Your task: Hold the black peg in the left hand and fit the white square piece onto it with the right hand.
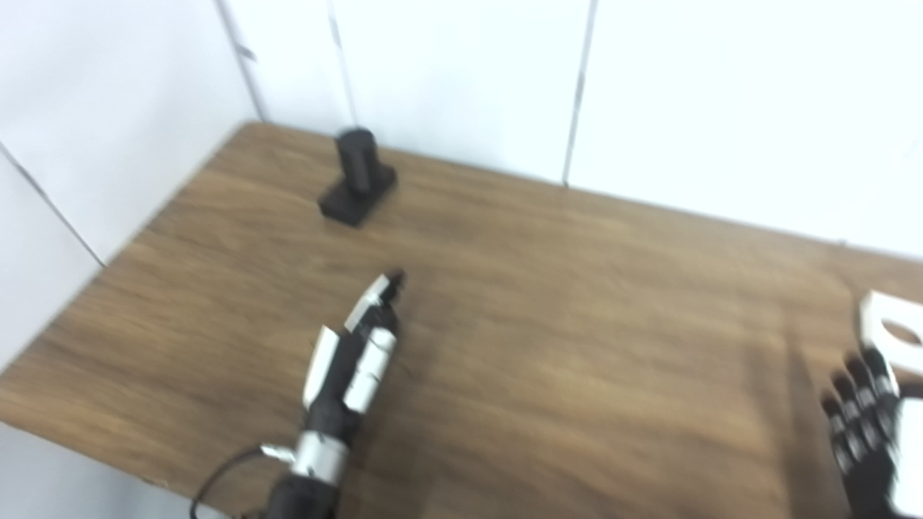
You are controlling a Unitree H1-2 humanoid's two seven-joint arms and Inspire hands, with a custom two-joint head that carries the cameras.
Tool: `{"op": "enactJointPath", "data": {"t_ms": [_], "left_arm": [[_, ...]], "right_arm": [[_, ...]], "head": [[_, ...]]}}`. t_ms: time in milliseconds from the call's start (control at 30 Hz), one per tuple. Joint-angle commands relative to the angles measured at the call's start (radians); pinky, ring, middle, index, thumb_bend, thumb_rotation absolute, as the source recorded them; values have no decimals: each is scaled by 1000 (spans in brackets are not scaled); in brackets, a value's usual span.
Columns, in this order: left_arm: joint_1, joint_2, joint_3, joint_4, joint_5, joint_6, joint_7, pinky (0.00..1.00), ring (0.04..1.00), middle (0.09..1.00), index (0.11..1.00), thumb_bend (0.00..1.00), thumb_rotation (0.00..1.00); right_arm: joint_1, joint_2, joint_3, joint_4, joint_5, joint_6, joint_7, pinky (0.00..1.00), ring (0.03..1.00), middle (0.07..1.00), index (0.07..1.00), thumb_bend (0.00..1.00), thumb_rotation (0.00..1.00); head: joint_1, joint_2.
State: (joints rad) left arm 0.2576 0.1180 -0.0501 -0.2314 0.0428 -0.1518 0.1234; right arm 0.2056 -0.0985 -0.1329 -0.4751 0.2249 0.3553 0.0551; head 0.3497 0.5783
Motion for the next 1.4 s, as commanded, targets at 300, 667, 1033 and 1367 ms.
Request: {"op": "enactJointPath", "data": {"t_ms": [300, 667, 1033, 1367], "left_arm": [[28, -87, -24, 18, 40, -47, 44, 999, 987, 967, 920, 597, 896], [42, -96, -6, -69, 109, 55, 97, 940, 949, 946, 933, 493, 457], [-145, 72, 96, -247, 401, 406, 69, 949, 971, 975, 951, 750, 396], [-341, 228, 130, -113, 659, 597, -23, 911, 1000, 1000, 958, 970, 634]], "right_arm": [[132, 12, -2, 12, -44, -70, 15, 1000, 1000, 975, 964, 554, 1000], [141, 12, 3, 15, -66, -86, 23, 1000, 1000, 971, 963, 619, 1000], [131, -15, 18, 63, -71, -161, 79, 1000, 1000, 999, 999, 692, 1000], [119, -1, 13, 63, -64, -141, 86, 1000, 1000, 990, 981, 642, 1000]], "head": [[-13, -36], [-16, -38], [-24, -38], [-32, -38]]}}
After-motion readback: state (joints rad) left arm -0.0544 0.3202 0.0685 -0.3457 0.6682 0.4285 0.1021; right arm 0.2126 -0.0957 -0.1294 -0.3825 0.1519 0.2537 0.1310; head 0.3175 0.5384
